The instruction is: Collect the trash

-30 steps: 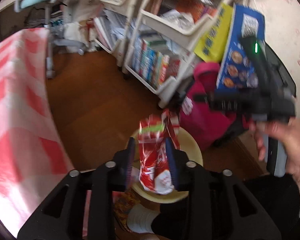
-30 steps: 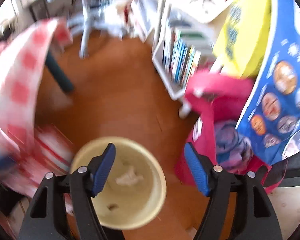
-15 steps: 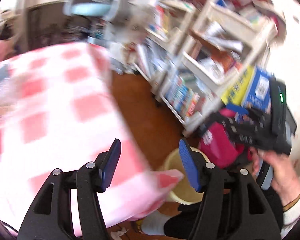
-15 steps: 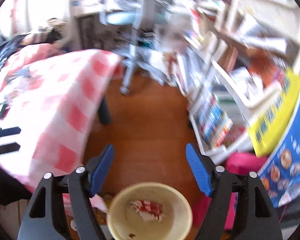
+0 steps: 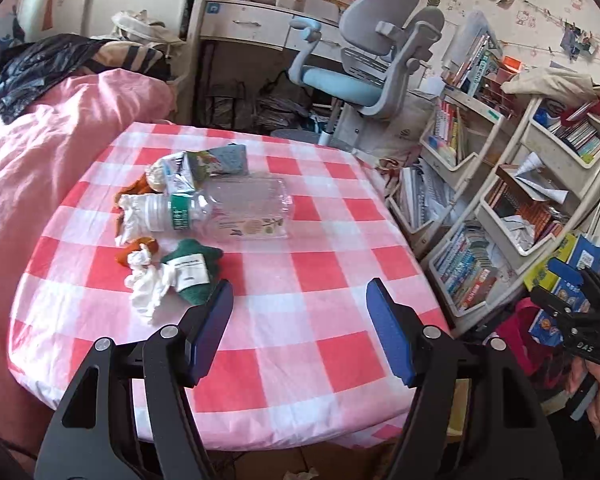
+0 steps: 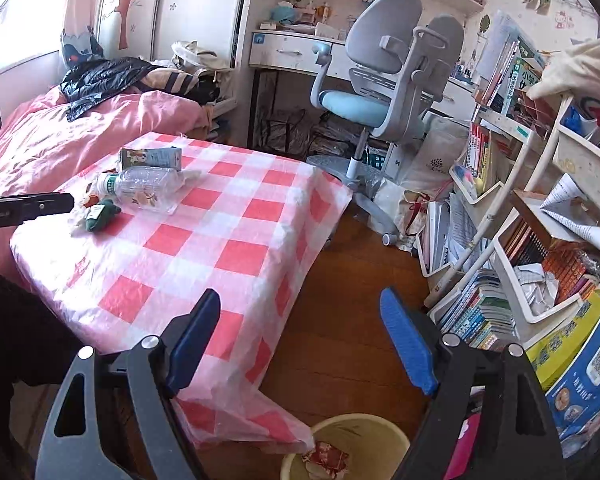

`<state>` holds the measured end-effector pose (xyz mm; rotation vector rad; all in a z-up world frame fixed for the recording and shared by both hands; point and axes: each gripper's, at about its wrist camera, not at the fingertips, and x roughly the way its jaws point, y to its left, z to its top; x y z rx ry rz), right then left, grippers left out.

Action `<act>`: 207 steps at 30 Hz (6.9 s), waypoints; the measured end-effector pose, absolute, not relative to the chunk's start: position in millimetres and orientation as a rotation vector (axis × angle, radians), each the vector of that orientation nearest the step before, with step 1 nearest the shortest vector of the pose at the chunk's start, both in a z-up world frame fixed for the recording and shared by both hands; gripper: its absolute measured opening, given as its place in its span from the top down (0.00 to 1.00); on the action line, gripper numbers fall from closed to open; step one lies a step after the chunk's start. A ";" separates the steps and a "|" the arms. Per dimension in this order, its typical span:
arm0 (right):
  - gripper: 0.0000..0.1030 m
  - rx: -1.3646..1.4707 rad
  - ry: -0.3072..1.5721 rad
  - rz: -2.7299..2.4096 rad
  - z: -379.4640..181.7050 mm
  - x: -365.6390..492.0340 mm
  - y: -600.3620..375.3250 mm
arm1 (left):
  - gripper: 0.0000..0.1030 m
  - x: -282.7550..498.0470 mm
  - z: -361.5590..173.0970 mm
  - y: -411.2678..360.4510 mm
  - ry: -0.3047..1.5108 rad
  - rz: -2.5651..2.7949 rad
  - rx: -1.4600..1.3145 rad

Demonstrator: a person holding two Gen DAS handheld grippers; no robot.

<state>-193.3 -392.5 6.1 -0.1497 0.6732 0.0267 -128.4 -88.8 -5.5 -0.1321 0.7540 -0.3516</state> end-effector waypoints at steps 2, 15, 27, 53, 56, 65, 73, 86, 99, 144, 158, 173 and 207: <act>0.23 -0.124 0.671 0.023 0.3 -199.5 -383.6 | 0.36 -127.5 -3.8 -74.9 0.740 -0.325 -0.132; 0.23 -0.227 0.699 0.145 -24.7 -203.3 -336.1 | 0.29 -118.9 -7.6 -70.4 0.733 -0.264 -0.129; 0.23 -0.147 0.626 0.327 -12.9 -175.7 -285.6 | 0.29 -102.3 -51.5 20.9 0.858 -0.056 -0.215; 0.23 -0.120 0.686 0.462 -31.8 -126.9 -219.1 | 0.80 -37.9 -86.7 15.6 0.992 -0.167 -0.178; 0.23 -0.109 0.694 0.468 -34.5 -119.6 -214.0 | 0.83 -43.2 -79.2 24.1 0.968 -0.173 -0.222; 0.23 -0.054 0.747 0.509 -51.3 -93.9 -188.4 | 0.83 -52.4 -56.3 46.0 0.865 -0.108 -0.317; 0.24 -0.051 0.771 0.516 -63.8 -70.4 -160.6 | 0.83 -54.8 -51.4 47.4 0.844 -0.089 -0.313; 0.48 -0.047 0.854 0.528 -81.3 -44.7 -140.8 | 0.83 -53.0 -51.9 31.1 0.851 -0.117 -0.270; 0.63 -0.047 0.826 0.519 -61.9 -64.6 -159.4 | 0.83 -57.8 -47.9 19.5 0.834 -0.139 -0.260; 0.40 0.167 0.886 -0.134 -52.2 -172.8 -503.4 | 0.83 -137.8 -61.7 -345.2 0.903 -0.764 -0.032; 0.28 0.192 0.684 -0.124 -22.8 -171.3 -497.3 | 0.21 -134.3 -53.4 -347.7 0.900 -0.719 0.040; 0.17 -0.038 0.665 0.046 -19.5 -132.7 -392.9 | 0.09 -85.8 -6.6 -113.2 0.727 -0.221 -0.078; 0.14 -0.241 0.730 0.165 -39.2 -91.8 -284.8 | 0.09 -65.1 -21.0 -31.4 0.773 -0.203 -0.163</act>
